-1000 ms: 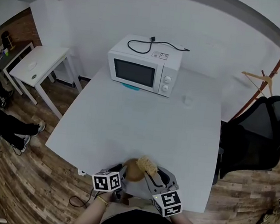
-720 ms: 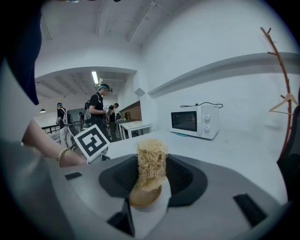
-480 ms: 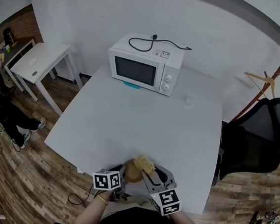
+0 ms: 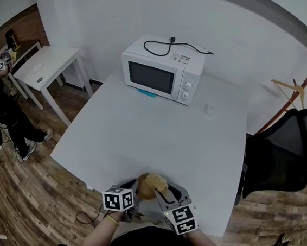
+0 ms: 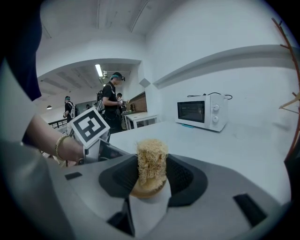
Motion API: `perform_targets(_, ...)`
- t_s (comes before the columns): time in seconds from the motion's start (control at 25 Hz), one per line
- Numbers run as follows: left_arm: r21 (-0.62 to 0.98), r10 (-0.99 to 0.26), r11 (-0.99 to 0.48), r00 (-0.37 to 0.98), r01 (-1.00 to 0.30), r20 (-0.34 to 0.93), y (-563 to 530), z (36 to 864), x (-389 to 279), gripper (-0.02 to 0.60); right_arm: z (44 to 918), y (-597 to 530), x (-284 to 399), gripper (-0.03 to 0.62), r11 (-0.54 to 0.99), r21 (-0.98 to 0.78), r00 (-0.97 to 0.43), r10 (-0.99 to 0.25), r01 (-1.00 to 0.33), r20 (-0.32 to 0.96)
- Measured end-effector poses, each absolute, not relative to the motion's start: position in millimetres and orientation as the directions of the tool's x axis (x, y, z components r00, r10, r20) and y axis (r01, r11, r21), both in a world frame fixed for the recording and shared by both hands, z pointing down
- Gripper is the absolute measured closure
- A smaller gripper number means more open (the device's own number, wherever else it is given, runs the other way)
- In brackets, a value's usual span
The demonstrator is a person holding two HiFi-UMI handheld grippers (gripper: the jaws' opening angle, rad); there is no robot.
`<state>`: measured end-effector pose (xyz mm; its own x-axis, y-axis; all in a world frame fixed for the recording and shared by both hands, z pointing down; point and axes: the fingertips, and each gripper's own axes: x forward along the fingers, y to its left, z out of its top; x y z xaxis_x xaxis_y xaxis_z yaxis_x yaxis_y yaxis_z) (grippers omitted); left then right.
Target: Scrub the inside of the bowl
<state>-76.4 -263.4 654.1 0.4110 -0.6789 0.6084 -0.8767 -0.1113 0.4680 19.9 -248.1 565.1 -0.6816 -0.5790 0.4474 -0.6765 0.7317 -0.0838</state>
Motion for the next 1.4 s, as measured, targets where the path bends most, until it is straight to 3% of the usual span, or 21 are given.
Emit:
perform_targets(0.44,0.468,-0.742,-0.163,0.421,-0.868,0.521,-268.8,607.9,-74.8,0.549,583.5,-252.6,10.3,0.428,0.743,-0.095,-0.674,-0.536,-0.662,0.508)
perform_targets(1.4,0.440,-0.759,-0.223,0.438,-0.870,0.481,-264.3,587.3,-68.1,0.549,580.8,-239.0,-13.3,0.428,0.806,-0.111,-0.723,-0.449,-0.581,0.525)
